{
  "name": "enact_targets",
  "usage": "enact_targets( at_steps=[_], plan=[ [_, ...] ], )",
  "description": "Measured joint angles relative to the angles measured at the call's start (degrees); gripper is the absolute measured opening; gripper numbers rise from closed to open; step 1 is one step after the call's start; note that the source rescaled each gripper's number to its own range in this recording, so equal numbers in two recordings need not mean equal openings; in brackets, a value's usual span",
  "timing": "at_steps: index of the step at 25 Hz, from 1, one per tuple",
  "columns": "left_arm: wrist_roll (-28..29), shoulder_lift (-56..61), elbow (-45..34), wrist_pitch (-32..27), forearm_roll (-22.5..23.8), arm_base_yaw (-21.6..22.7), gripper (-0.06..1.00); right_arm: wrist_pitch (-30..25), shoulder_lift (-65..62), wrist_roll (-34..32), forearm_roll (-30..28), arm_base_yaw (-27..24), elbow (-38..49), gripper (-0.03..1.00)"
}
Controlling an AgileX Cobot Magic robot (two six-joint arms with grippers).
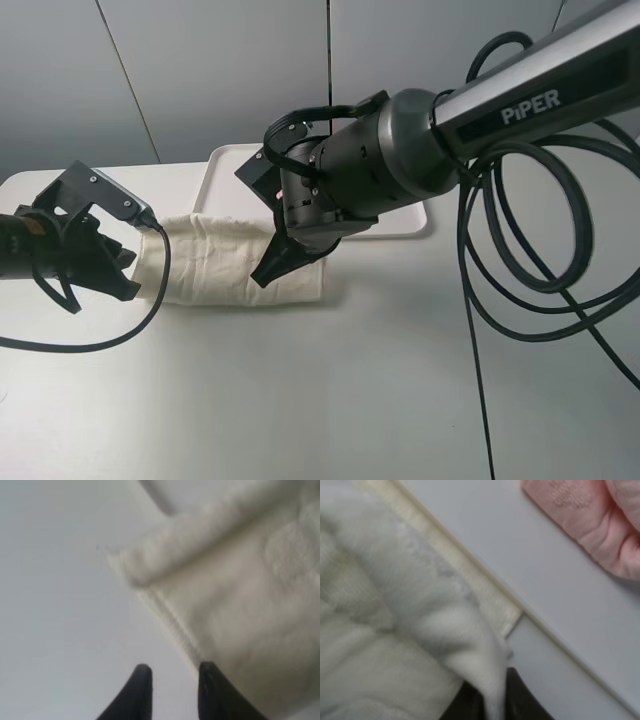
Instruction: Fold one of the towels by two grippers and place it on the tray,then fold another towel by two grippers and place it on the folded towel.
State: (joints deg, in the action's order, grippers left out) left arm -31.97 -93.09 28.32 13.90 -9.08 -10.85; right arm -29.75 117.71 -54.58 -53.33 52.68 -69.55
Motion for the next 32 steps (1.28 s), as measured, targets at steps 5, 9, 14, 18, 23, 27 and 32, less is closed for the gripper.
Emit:
enact_targets(
  at_steps=[5,9,14,18,23,27,32],
  plan=[
    [0.1,0.0,0.0,2.2,-2.6,0.0,0.84,2.0,0.1,-6.0,0.0,-2.2,0.0,0.83],
    [0.2,0.0,0.0,2.5,-2.9,0.0,0.96,-0.2,0.1,-8.1,0.0,-2.4,0.0,0.99],
    [2.2,-0.1,2.2,-3.2,-7.2,0.4,0.97,-3.2,0.1,-8.1,3.1,-2.4,0.0,1.00],
    [3.0,-0.7,8.1,-13.2,-11.9,2.3,0.97,-3.4,0.1,-4.5,9.4,-2.5,0.0,1.00],
    [5.0,-4.6,16.7,-27.3,-14.2,3.8,0.97,-3.1,0.1,6.8,24.2,-5.9,0.0,1.00],
    [8.3,-8.3,22.3,-35.7,-14.1,3.9,0.97,-3.7,0.1,18.3,35.0,-8.8,0.0,1.00],
    [13.9,-11.4,26.0,-40.1,-11.0,3.9,0.86,-5.5,0.1,23.7,39.5,-9.0,0.0,1.00]
  ],
)
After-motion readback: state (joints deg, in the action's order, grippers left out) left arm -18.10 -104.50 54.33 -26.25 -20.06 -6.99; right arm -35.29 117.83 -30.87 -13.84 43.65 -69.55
